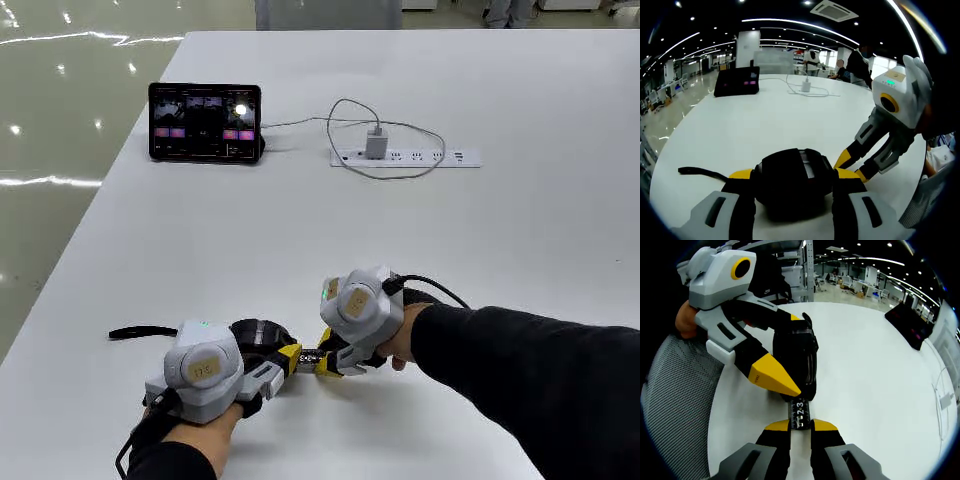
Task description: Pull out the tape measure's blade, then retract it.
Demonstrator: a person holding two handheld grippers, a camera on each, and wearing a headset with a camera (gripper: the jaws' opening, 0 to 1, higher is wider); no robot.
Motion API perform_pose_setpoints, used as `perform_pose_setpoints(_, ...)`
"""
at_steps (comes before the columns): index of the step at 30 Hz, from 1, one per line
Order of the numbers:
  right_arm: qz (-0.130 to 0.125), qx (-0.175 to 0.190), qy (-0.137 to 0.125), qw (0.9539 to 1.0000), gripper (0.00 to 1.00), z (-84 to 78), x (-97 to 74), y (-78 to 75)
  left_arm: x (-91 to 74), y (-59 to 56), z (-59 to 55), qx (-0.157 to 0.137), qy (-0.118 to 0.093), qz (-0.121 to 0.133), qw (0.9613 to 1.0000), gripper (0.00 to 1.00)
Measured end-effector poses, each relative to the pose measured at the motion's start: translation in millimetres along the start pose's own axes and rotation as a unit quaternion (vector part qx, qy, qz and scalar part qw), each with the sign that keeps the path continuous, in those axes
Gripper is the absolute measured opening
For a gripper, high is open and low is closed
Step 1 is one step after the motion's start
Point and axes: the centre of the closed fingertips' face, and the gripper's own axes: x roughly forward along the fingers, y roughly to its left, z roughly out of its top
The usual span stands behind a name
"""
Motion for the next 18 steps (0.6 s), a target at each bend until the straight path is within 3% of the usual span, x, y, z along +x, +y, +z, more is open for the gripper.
perform_pose_setpoints(18, 0.0, 0.007, -0.009, 0.9999, 0.11, 3.4, 2.9, -1.5, -0.2, 0.0, 0.2, -0.002, 0.0, 0.001, 1.0, 0.57)
